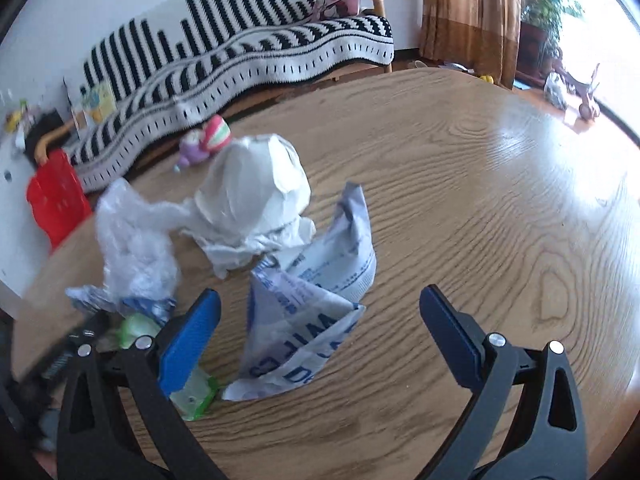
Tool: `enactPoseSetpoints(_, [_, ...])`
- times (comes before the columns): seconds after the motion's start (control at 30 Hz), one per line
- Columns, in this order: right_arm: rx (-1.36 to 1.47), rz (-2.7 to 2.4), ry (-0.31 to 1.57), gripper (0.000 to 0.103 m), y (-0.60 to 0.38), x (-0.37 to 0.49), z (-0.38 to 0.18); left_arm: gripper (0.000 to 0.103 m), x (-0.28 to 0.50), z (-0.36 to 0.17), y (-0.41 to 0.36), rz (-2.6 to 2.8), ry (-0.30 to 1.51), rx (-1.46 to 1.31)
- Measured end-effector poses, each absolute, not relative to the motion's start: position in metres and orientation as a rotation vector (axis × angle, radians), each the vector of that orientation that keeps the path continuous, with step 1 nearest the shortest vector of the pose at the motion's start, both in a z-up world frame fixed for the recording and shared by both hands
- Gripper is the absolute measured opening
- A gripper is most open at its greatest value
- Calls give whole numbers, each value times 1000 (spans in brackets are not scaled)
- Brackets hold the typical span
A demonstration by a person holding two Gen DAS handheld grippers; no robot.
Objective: Collect trash
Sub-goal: 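Move both grippers back to the table toward the snack wrapper and printed bag, then grasp the blue-capped snack wrapper with the left gripper while the right grasps the blue-white printed bag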
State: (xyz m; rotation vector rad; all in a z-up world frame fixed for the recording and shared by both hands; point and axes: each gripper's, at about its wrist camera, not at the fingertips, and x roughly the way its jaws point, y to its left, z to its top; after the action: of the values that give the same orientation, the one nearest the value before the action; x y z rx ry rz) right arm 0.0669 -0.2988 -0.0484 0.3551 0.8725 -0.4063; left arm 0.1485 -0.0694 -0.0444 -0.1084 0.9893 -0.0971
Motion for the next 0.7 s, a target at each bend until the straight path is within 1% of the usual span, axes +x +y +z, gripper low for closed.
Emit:
enactPoseSetpoints(0.23, [376, -434, 904, 96, -310, 69, -59, 97, 143, -48, -54, -52, 997, -40])
enactPoseSetpoints(0.37, [325, -430, 924, 96, -311, 68, -63, 97, 142, -52, -61, -35, 999, 42])
enactPoseSetpoints(0.53, [222, -399, 932, 97, -313, 67, -68, 97, 144, -52, -62, -57, 984, 53])
enactPoseSetpoints(0.7, [185, -327, 939, 98, -317, 69, -70, 97, 142, -53, -64, -76, 956, 66])
